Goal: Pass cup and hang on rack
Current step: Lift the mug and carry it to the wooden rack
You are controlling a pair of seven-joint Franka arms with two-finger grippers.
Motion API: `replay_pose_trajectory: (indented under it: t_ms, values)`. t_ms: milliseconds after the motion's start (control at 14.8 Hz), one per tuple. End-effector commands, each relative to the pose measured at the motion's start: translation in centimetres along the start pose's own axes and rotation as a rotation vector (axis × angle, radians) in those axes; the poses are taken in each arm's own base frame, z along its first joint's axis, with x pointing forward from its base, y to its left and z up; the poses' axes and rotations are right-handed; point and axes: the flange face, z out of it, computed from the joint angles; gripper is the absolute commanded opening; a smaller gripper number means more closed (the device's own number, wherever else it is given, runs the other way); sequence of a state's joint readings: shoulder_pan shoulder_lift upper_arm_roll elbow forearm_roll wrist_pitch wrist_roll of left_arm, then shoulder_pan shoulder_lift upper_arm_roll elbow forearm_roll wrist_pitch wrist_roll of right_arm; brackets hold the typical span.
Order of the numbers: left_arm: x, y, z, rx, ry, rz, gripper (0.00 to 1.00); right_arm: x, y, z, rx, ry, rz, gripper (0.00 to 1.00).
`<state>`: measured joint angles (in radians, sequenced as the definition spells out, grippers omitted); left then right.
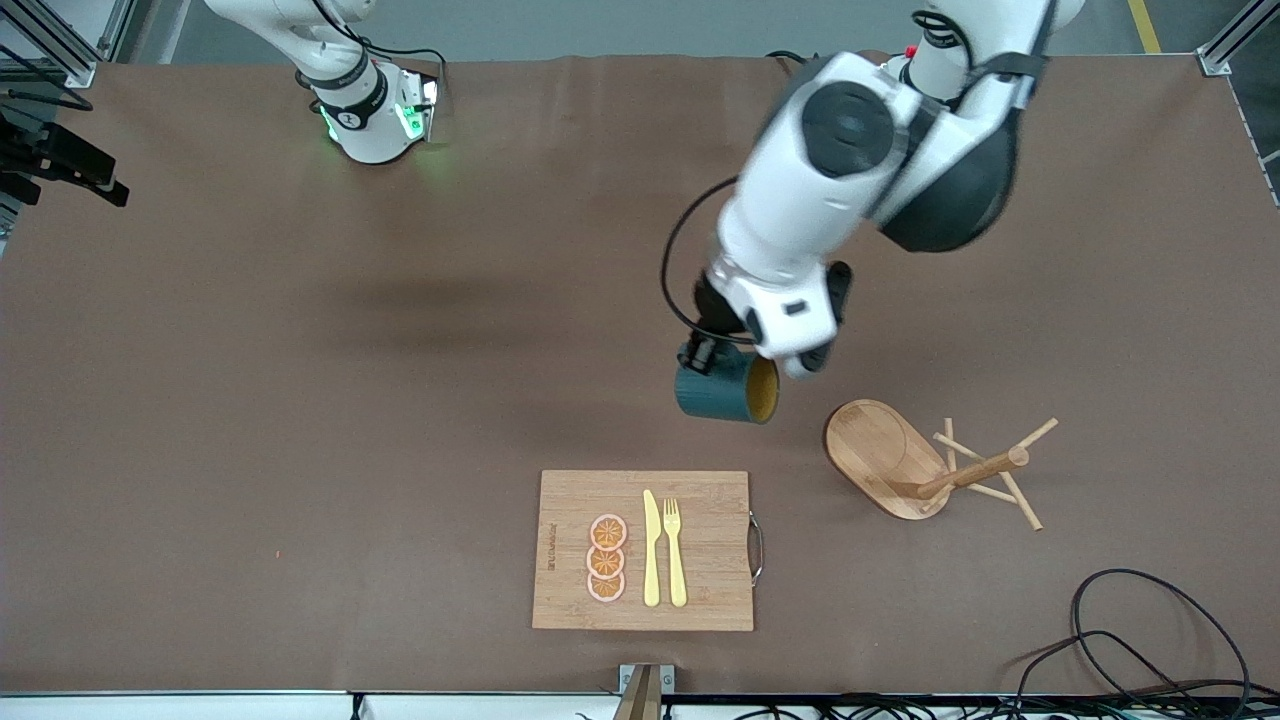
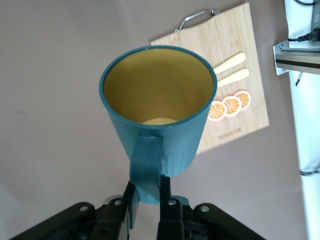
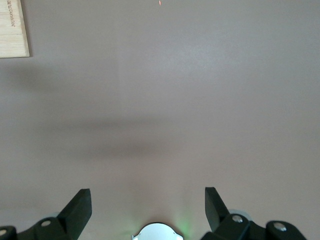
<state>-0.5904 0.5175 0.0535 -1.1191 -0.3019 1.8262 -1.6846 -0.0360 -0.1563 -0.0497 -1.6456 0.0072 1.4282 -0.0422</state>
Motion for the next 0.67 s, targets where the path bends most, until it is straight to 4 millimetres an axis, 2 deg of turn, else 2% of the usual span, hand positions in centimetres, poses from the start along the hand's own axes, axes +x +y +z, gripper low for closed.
replay_pose_trajectory:
  t_ms: [0, 269, 539, 606]
  values:
    - [5.7, 0.5, -3.4, -0.027, -0.170, -0.058, 0.00, -0.9, 0.0, -0.8, -0.015, 0.010, -0.009, 1.00]
    - [14.7, 0.5, -5.6, -0.019, -0.385, -0.102, 0.00, -1.0, -0.1, -1.6, -0.015, 0.024, -0.011, 1.00]
    - [23.0, -0.8, -6.0, 0.004, -0.568, -0.072, 0.00, -1.0, 0.2, -1.5, -0.014, 0.019, -0.008, 1.00]
    - [25.0, -1.3, -5.2, 0.026, -0.601, -0.066, 0.00, -1.0, 0.4, -1.3, -0.012, 0.015, -0.005, 1.00]
